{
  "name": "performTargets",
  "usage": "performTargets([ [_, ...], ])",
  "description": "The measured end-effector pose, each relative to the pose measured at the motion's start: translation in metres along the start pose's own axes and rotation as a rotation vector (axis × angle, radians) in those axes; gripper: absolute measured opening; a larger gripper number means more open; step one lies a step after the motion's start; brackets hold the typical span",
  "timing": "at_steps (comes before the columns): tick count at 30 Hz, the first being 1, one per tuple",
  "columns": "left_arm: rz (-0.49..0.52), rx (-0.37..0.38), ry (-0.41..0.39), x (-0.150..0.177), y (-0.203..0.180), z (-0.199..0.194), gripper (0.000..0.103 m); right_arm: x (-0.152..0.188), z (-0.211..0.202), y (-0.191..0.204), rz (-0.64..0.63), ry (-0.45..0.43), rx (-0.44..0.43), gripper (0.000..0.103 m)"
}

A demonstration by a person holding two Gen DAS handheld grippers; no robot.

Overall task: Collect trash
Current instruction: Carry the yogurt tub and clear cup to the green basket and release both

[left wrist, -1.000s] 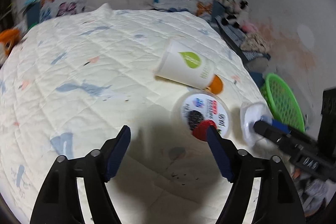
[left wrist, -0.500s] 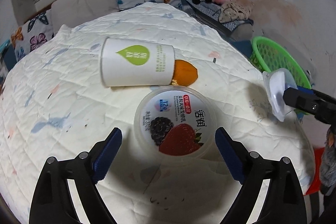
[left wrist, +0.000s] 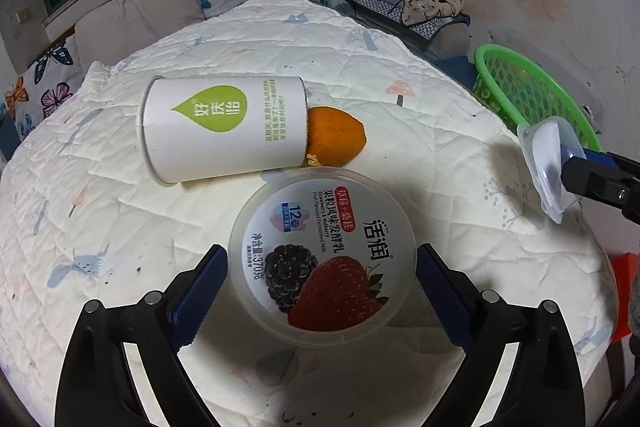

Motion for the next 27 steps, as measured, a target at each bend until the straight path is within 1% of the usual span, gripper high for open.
performTargets([
  [7,-0.014,0.005,-0.015,0.001,-0.001,-0.001,0.090,0.001,-0.009,-0.015,0.019,-0.011,0.028,0.057],
  [12,-0.015,0.020,-0.043,0.002,-0.007,-0.016,0.090,0.002,-0.016,-0.032,0.038,-0.021,0.060,0.057],
  [18,-0.028,0.060,-0.075,-0.001,-0.016,-0.038,0.090,-0.003,-0.027,-0.063,0.079,-0.042,0.114,0.057],
  [27,0.003,0.116,-0.122,-0.029,-0.047,-0.053,0.090,-0.005,-0.040,-0.118,0.148,-0.050,0.217,0.057],
])
Point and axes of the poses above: each gripper's, at about its wrist camera, not at the fingertips, and z roughly the way its jaws point, y to its left, x to its underside, the point moved 4 cm from there along z, roughly the way its jaws point, and after that the axes turned 2 degrees about -y, right-handed, at the moved point
